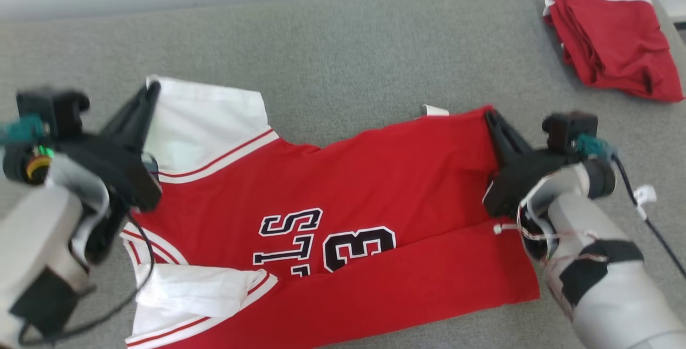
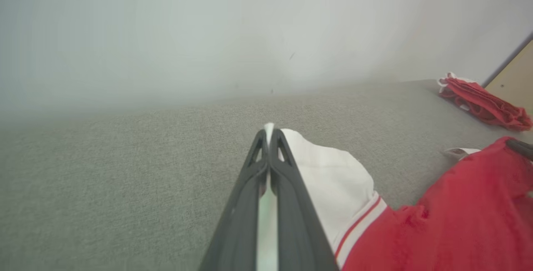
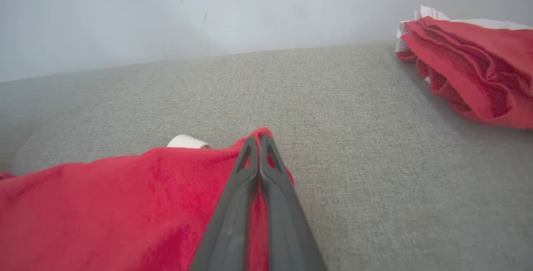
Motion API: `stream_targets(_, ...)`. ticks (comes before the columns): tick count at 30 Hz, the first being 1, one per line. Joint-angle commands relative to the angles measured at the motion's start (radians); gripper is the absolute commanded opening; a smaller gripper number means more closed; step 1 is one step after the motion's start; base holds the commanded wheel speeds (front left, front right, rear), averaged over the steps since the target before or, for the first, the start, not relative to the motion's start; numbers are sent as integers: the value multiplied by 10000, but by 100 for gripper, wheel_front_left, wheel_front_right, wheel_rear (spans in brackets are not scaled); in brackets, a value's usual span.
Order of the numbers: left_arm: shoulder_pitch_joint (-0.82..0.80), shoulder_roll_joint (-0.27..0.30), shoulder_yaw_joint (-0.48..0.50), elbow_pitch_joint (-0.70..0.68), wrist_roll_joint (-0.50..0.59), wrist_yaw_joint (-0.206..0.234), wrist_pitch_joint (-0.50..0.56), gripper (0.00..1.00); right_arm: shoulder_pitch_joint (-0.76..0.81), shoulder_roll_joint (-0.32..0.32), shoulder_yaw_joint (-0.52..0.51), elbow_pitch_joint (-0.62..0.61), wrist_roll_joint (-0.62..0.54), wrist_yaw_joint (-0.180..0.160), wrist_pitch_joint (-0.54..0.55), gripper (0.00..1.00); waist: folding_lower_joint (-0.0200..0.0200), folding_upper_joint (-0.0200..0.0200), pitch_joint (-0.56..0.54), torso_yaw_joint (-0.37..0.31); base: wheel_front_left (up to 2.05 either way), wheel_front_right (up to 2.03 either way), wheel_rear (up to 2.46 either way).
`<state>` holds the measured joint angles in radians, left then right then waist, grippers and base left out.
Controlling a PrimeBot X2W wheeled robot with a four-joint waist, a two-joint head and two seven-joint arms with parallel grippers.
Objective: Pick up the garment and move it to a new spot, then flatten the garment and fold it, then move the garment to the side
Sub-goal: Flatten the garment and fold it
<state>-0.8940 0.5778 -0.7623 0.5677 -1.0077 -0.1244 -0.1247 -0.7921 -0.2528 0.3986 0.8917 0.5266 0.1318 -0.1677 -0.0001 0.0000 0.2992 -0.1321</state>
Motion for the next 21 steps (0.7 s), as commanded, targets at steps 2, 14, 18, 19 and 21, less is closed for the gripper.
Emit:
stream_targets(2, 703, 165, 103, -434, -161, 209, -413, 0, 533, -54, 24, -254, 354, -28, -123, 0, 1, 0, -406, 154, 0, 0, 0)
stream_targets(14, 5040, 507, 803, -4241, -14, 1967, -1391, 0, 3225, -1010, -544, -2246, 1525, -28, -374, 0, 1, 0, -1051, 558, 0, 0, 0)
stream_targets(18, 6112, 235, 1215, -5050, 292, 2299, -1409, 0, 3979, -1184, -961, -2849, 1743, -28, -318, 0, 1, 0, -1150, 754, 0, 0, 0)
stream_targets(19, 6112, 235, 1215, -5050, 292, 2299, -1409, 0, 3979, -1184, -961, -2849, 1743, -28, -318, 0, 1, 0, -1150, 754, 0, 0, 0)
stream_targets(21, 6602, 56, 1420, -5310, 467, 2361, -1410, 0, 4382, -1261, -1144, -3190, 1745, -28, -298, 0, 1, 0, -1192, 856, 0, 0, 0)
